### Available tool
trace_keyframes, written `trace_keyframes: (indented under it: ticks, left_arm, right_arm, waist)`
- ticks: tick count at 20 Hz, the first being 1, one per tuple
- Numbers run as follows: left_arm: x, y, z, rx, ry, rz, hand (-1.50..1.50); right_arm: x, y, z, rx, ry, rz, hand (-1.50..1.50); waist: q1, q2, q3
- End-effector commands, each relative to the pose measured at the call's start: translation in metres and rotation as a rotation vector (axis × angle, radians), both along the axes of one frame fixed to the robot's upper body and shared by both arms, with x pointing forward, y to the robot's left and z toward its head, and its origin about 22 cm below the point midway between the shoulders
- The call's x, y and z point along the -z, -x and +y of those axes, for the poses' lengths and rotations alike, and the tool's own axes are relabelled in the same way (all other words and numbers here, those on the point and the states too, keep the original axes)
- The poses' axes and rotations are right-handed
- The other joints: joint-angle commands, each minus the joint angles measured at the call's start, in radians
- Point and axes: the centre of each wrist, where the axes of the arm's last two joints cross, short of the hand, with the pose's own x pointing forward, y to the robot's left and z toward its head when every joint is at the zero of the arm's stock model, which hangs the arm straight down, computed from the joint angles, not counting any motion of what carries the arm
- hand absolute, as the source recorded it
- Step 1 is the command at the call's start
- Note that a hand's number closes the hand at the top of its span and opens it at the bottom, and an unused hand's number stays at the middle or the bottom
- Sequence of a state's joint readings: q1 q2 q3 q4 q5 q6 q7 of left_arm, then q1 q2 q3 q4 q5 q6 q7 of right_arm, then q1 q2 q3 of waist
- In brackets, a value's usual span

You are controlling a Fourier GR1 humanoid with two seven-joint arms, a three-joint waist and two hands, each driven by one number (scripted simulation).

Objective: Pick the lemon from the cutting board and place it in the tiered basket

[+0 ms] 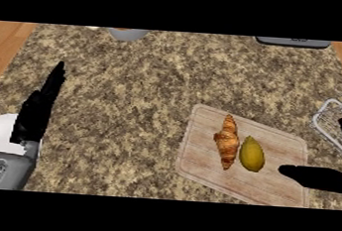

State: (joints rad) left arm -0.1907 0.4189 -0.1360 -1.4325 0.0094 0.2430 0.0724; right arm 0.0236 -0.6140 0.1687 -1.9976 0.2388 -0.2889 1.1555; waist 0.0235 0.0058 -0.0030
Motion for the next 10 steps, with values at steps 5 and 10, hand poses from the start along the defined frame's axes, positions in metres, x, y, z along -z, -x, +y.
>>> trace_keyframes:
  ticks: [5,10]
  left_arm:
    - [-0.007,0.002,0.015,-0.010,-0.010,-0.013,0.00]
    - [0.015,0.024,0.022,-0.005,-0.014,-0.001,0.00]
  right_arm:
    - [0.006,-0.017,0.028,0.070,-0.056,0.260,-1.50]
    - [0.017,-0.043,0.033,0.073,-0.053,0.308,-1.50]
  waist:
    - [-0.009,-0.006,0.001]
    - [0.004,-0.005,0.001]
